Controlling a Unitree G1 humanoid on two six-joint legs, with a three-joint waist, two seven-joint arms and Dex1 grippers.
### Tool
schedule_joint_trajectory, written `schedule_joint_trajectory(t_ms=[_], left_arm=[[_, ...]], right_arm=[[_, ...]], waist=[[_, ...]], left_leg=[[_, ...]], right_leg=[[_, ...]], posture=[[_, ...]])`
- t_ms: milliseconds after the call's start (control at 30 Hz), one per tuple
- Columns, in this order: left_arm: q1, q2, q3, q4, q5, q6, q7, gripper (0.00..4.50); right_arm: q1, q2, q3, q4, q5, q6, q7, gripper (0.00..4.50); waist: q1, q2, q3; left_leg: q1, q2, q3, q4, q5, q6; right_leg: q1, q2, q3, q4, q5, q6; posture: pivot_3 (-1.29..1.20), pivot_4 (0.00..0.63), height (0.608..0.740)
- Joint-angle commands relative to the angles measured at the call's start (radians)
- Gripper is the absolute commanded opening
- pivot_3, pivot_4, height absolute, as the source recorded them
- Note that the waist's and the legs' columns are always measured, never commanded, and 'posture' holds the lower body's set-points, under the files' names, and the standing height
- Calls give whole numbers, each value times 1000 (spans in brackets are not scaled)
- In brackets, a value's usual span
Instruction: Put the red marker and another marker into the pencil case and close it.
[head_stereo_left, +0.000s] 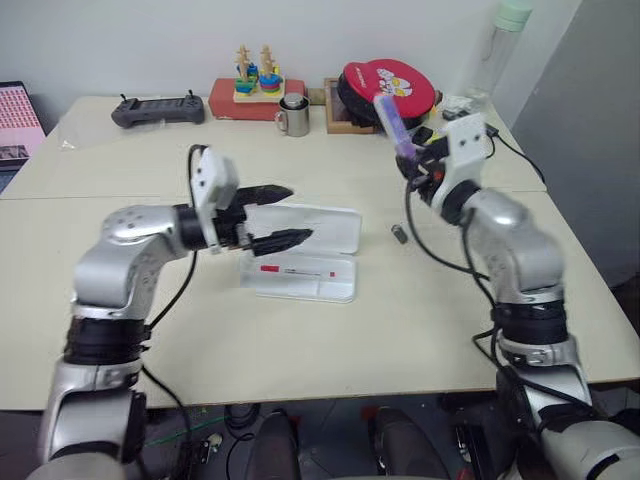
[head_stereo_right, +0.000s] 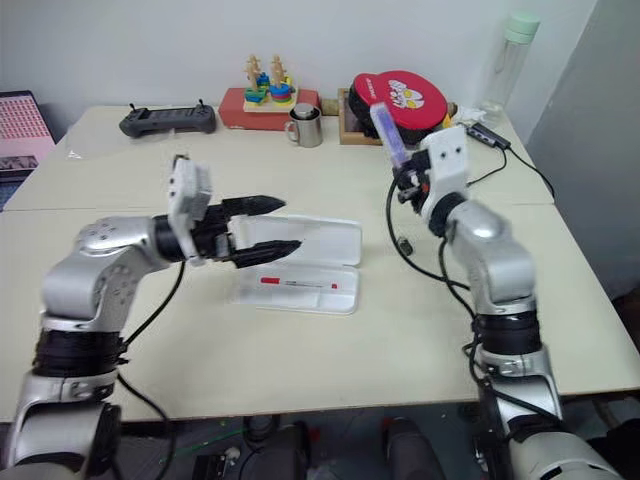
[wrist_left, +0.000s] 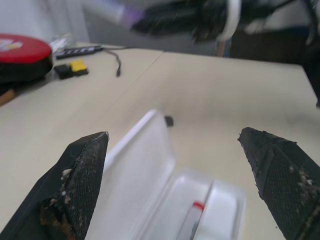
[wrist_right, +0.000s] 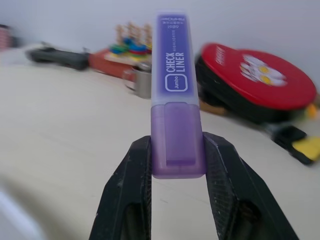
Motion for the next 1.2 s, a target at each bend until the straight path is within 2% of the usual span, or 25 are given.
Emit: schedule_joint_trajectory(t_ms=[33, 67, 133, 300, 500, 900, 1200], left_arm=[[59, 89, 44, 2, 18, -43, -56, 4500], [84, 113, 38, 13, 38, -64, -64, 4500], [153, 156, 56, 37, 52, -89, -87, 4500], [302, 191, 124, -18, 5, -48, -91, 4500], [457, 207, 223, -117, -39, 21, -65, 4500], [549, 196, 302, -242, -81, 83, 0, 4500], [540, 192, 287, -262, -86, 93, 30, 4500]], right_arm=[[17, -48, 65, -128, 100, 31, 170, 1074], [15, -55, 71, -135, 127, 74, 186, 1074], [0, -70, 161, -152, 132, 114, 240, 1074], [-28, -56, 420, -73, 34, 106, 315, 1074], [-50, 26, 541, 91, -51, 19, 345, 1074], [-106, 117, 556, 324, -147, -114, 412, 1074], [-121, 102, 533, 359, -175, -138, 461, 1074]], waist=[[-5, 0, 0], [-5, 0, 0], [-5, 0, 0], [-7, 0, 0], [-1, -2, -1], [1, -1, 0], [2, -1, 0]], left_leg=[[0, 0, 0, -1, 0, 0], [0, 0, 0, -1, 0, 0], [0, 0, 0, -1, 0, 0], [1, 1, 1, -1, 0, 0], [0, 2, 1, -1, 0, 0], [1, 3, 1, -1, 0, 0], [1, 3, 1, -2, 0, -1]], right_leg=[[0, 0, 0, 0, 0, 0], [0, 0, 0, 0, 0, -1], [0, 0, 0, 0, -1, 0], [-1, 0, 0, 0, -4, 0], [-2, 0, -1, 0, -4, 1], [-2, 0, -2, 0, -4, 0], [-2, 1, -2, 0, -4, 1]], posture=[[0, 150, 740], [0, 150, 740], [0, 150, 740], [0, 150, 740], [0, 150, 740], [0, 150, 740], [0, 150, 740]])
